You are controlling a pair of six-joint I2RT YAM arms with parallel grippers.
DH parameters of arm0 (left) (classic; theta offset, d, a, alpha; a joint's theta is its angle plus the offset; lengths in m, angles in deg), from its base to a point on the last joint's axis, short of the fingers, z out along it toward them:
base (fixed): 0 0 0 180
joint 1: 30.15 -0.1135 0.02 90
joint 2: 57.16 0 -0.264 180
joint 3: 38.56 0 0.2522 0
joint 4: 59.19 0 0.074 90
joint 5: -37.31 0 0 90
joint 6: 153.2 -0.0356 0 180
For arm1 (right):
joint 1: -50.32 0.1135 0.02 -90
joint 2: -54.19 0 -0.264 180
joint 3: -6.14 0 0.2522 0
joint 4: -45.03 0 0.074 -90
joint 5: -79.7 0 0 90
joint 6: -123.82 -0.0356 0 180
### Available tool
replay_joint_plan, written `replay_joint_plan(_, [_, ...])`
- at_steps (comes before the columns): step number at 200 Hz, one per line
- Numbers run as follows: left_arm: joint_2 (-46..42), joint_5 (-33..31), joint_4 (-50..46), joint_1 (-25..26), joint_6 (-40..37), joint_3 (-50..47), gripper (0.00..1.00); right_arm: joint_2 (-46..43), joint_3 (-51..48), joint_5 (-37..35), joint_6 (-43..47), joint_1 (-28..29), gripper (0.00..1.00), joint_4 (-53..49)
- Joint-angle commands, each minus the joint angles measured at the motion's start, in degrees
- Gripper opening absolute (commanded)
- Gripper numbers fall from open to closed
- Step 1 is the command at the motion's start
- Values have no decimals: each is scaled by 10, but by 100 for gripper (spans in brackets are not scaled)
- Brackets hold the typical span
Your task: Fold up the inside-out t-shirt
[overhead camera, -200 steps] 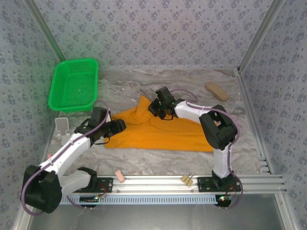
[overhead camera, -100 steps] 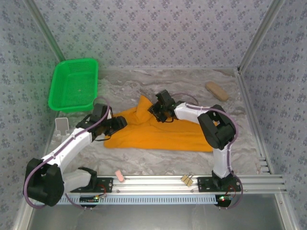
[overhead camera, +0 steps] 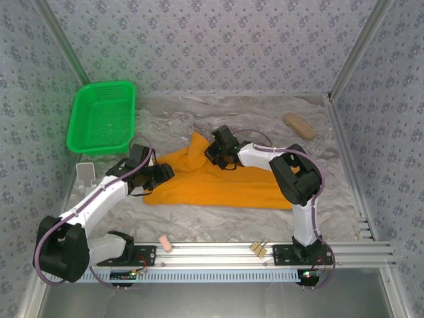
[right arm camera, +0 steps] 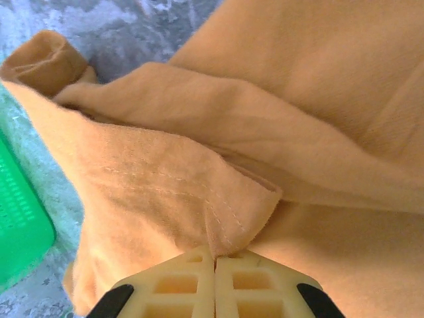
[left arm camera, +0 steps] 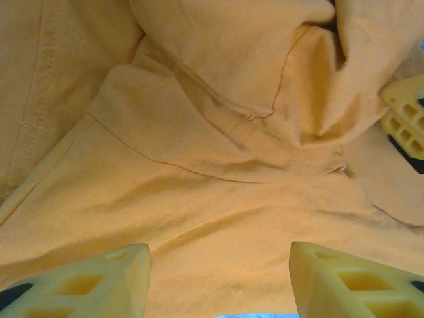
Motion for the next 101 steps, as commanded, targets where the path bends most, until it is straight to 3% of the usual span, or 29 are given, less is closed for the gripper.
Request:
replay_joint_plan(1, [14, 3, 9, -4, 10, 7, 57, -29, 25, -21, -4, 8, 8, -22])
replay_joint_plan(50, [55, 15, 44, 0, 25, 25, 56, -38, 36, -44, -28, 25, 11, -32])
replay_joint_plan(74, [71, 14, 38, 0, 22, 39, 57, -34, 26, -47, -39, 23, 1, -29])
replay_joint_plan(101, [79, 28, 60, 2, 57, 35, 58, -48, 20, -38, -64, 28, 0, -24])
